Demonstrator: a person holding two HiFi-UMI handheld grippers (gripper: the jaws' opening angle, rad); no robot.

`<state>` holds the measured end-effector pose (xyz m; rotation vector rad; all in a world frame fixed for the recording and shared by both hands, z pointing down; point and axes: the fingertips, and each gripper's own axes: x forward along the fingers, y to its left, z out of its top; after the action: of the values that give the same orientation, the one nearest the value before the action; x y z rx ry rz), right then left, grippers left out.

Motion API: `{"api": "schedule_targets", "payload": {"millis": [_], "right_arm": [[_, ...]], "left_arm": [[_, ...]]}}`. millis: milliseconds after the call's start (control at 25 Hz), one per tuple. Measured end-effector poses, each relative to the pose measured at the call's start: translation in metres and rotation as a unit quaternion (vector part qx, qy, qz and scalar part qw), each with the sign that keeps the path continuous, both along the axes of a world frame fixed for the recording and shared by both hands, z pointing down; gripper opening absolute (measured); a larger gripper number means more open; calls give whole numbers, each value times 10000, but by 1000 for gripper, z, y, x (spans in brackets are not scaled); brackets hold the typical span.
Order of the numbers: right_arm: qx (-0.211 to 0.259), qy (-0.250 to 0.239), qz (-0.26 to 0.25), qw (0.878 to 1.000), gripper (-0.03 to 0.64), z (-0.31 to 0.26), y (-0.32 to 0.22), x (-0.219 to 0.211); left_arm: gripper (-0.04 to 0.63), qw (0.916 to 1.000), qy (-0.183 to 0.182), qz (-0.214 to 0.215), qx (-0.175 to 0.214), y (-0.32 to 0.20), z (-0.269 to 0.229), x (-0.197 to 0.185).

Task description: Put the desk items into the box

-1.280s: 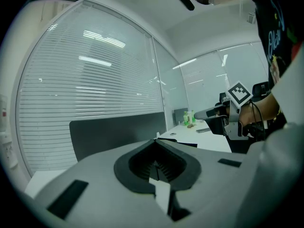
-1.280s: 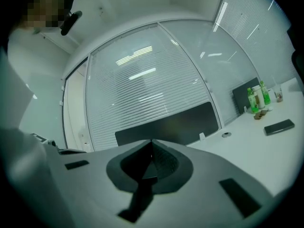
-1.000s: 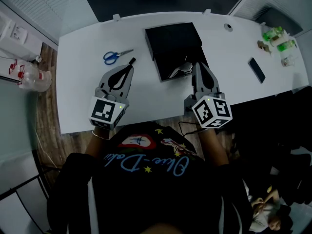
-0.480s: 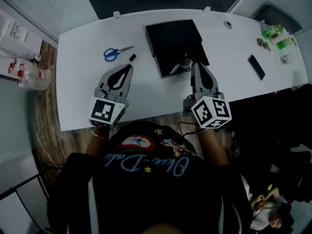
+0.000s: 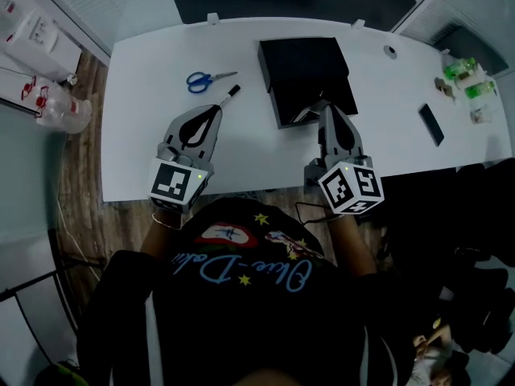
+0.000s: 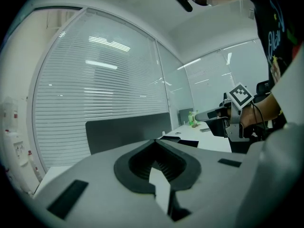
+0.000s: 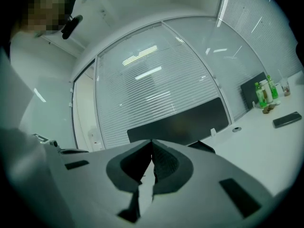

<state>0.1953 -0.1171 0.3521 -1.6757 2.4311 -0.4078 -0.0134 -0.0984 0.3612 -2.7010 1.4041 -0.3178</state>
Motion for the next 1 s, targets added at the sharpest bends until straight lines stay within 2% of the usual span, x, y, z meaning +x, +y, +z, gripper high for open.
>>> {"api": "schedule_targets", "payload": {"millis": [40, 520, 640, 760, 1000], "right_arm": [[17, -9, -69, 10000, 9, 0, -1, -5], [124, 463, -1155, 9922, 11, 3, -2, -74], [84, 555, -1486, 9873, 12, 5, -1, -89], [-52, 439, -1848, 9818, 57, 10, 0, -103], [-111, 695, -2357, 9693, 57, 16, -2, -128]], "left_arm": [[8, 10000, -73, -47, 15, 2, 1, -4], [8, 9968, 239, -744, -137, 30, 8, -51], [8, 9957, 239, -879, -190, 37, 10, -59], [8, 9945, 225, -1006, -207, 40, 10, -68], [8, 9910, 242, -1304, -166, 48, 6, -82]]}}
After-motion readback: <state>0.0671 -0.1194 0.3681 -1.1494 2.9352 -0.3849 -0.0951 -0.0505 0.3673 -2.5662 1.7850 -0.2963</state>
